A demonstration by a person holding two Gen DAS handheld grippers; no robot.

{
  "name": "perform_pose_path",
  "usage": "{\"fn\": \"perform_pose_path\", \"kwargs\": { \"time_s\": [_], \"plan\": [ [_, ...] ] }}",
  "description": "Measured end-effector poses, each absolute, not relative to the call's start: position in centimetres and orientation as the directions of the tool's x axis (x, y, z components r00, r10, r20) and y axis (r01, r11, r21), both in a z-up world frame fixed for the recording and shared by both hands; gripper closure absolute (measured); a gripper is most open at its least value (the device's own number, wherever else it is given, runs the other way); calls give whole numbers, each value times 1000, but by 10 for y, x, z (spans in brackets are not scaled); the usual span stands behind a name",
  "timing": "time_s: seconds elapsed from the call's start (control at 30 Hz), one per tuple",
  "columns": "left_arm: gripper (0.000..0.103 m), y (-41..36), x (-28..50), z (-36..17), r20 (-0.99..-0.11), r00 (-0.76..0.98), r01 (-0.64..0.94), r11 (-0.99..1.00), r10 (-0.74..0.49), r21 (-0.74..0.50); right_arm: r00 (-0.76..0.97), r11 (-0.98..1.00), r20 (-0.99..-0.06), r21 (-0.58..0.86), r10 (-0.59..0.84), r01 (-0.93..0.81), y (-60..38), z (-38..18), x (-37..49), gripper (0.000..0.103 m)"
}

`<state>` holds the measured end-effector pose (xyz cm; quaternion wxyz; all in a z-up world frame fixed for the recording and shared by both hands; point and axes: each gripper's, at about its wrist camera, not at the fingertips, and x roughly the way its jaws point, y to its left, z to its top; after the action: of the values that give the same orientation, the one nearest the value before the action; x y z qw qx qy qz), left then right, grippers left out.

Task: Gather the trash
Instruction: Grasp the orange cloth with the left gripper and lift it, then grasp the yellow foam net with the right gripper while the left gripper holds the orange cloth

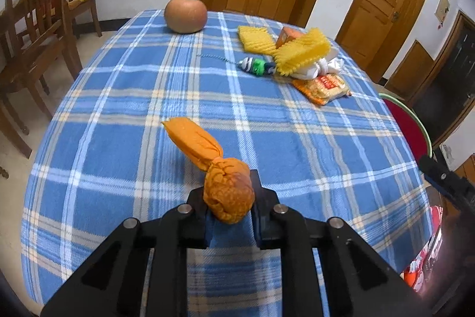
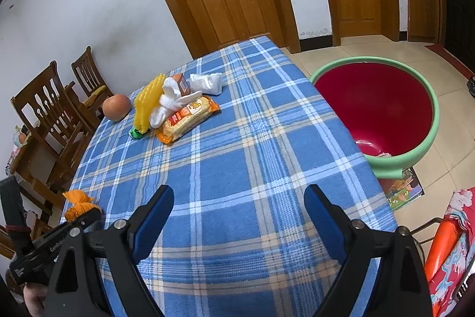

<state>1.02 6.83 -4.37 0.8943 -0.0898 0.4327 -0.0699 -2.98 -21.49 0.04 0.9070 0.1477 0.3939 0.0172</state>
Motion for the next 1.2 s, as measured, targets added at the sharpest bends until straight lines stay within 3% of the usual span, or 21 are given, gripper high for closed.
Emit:
{"fn": "perform_pose_path", "kwargs": {
  "time_s": [0.63, 1.2],
  "plan": [
    [84, 29, 63, -16, -715, 645, 134, 961, -271, -243, 680, 954, -720, 281, 138, 104, -228, 3, -2, 12],
    [84, 38, 94, -19, -713, 649, 90, 958, -264, -274, 626, 959, -750, 284, 215, 12, -196, 2, 63, 12]
  ]
}}
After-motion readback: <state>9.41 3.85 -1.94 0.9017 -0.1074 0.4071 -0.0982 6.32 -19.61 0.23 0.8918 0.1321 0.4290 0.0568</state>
